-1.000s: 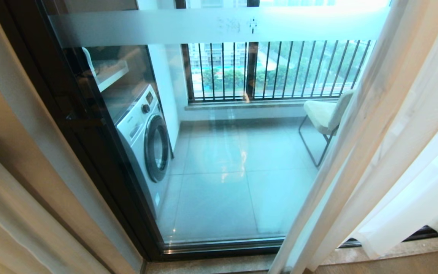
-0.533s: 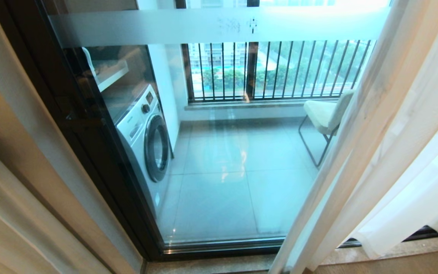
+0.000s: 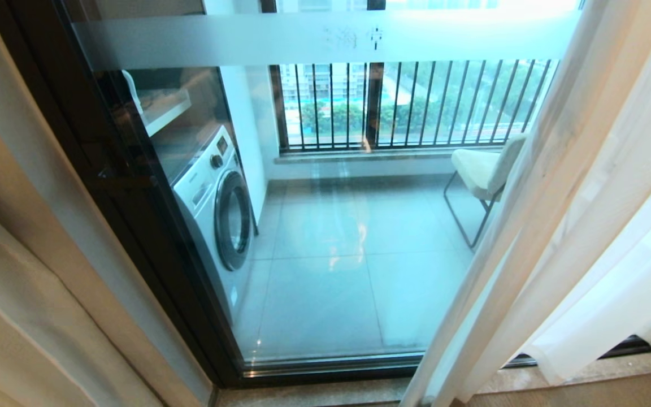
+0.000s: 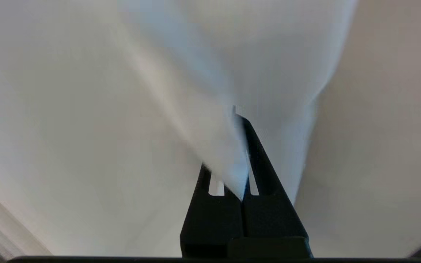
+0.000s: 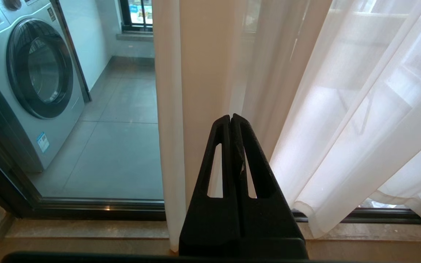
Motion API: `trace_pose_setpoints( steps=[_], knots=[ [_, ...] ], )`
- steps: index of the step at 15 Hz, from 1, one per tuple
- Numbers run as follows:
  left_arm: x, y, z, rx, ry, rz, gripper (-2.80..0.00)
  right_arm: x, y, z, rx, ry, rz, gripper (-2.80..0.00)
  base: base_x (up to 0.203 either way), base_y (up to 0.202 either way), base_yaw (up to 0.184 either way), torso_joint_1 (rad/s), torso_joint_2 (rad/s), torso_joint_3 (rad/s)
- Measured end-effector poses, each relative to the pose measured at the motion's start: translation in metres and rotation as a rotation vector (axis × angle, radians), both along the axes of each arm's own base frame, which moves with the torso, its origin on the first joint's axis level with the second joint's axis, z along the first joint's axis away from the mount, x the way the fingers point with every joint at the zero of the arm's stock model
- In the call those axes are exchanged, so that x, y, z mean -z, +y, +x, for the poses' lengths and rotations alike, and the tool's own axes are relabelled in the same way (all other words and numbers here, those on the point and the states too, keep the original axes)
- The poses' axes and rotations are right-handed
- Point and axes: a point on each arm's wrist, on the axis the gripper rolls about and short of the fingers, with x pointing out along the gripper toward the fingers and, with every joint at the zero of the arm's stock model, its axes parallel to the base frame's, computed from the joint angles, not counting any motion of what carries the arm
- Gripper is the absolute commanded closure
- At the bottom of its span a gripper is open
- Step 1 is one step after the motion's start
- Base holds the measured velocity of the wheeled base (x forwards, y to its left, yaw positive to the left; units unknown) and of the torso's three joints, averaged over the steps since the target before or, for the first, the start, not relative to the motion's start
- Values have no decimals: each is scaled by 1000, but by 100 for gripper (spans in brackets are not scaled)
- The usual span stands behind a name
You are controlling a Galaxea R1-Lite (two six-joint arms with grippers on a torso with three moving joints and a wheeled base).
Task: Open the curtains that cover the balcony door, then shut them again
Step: Close the inner curtains on both sides
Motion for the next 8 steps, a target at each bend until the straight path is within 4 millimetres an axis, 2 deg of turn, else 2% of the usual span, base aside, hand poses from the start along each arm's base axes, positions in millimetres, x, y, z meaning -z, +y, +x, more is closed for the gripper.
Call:
trace_pose_setpoints(
  steps=[4,8],
  knots=[
    [-14,-16,-2,30,-29,27,0,0,0,0,0,0,0,0,0,0,0,0,0,0],
    [-11,-37,-14,58,-17,15,0,0,0,0,0,0,0,0,0,0,0,0,0,0]
  ],
)
